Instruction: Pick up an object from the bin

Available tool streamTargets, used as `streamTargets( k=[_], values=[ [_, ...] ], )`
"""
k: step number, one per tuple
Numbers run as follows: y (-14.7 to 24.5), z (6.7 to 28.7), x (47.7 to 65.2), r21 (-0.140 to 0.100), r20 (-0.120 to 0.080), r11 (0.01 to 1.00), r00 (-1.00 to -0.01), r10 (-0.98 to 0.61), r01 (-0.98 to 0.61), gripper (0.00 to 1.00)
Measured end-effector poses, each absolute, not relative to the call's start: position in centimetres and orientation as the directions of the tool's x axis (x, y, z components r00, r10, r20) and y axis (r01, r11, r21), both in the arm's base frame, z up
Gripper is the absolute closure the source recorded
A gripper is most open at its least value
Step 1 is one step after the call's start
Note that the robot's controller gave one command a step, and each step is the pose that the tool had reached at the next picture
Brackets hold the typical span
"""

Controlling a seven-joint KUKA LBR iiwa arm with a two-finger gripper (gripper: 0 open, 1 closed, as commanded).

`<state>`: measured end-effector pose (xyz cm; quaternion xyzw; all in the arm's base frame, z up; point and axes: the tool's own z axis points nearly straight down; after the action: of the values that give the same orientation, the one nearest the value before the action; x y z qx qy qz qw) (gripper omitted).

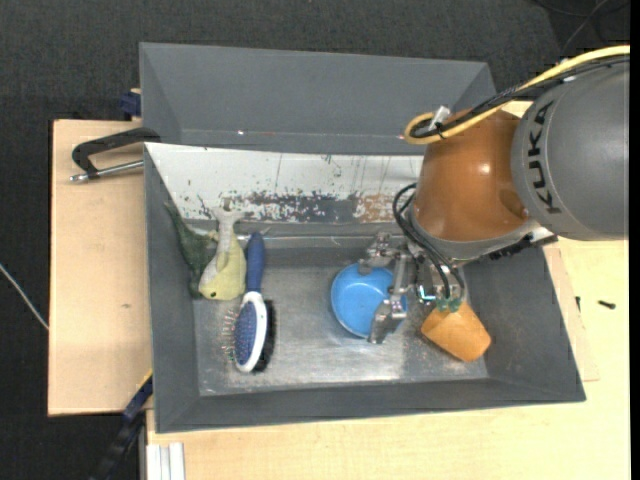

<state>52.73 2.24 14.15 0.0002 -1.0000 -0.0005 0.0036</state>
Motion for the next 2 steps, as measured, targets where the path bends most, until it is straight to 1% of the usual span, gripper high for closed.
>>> streamTargets(
  k=[1, 2],
  values=[
    [1.91, 6.96, 51.29, 0.002, -0.008, 0.998, -0.998, -0.06, -0.06, 0.0],
    [1.78, 7.44, 51.21, 0.0, 0.001, 0.998, -0.998, -0.059, -0.059, 1.0]
  ],
)
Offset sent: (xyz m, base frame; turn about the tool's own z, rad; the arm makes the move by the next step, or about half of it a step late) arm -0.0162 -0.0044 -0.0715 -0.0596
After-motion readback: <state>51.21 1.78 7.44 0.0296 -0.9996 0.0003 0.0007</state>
